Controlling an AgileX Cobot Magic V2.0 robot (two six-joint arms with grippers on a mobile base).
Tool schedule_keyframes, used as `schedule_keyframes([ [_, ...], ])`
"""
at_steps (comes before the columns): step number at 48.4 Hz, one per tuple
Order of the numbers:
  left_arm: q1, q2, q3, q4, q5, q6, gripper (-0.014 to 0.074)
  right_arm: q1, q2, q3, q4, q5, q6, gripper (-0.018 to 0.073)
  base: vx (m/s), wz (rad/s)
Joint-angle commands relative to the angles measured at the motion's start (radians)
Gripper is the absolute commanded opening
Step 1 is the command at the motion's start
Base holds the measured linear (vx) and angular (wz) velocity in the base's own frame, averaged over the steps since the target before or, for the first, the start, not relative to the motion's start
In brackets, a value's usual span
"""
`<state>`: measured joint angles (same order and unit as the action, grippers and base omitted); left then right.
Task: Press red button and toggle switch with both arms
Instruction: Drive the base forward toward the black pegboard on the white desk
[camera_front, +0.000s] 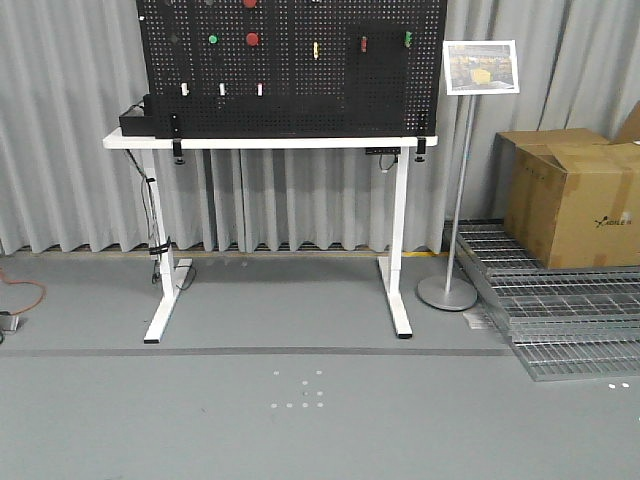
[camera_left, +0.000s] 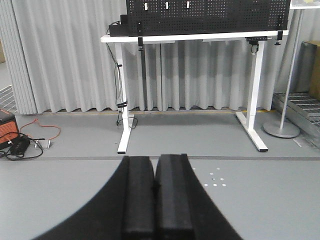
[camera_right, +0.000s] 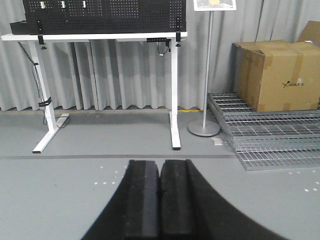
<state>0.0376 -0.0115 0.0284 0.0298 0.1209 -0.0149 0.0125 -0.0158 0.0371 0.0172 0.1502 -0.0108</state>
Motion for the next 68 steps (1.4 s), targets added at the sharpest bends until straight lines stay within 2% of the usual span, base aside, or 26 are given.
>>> schedule_keyframes([
  [1, -0.009, -0.020, 0.026, -0.007, -0.080, -0.003, 0.0002, -0.007, -0.011, 0.004, -0.008, -0.083, -0.004, 0.0000, 0.00, 0.00],
  [48, -0.009, -0.015, 0.026, -0.007, -0.080, -0.003, 0.0002, -0.007, -0.011, 0.004, -0.008, -0.083, -0.004, 0.0000, 0.00, 0.00],
  [68, -0.009, -0.015, 0.026, -0.007, -0.080, -0.003, 0.0002, -0.007, -0.011, 0.004, -0.008, -0.083, -0.004, 0.0000, 0.15, 0.02],
])
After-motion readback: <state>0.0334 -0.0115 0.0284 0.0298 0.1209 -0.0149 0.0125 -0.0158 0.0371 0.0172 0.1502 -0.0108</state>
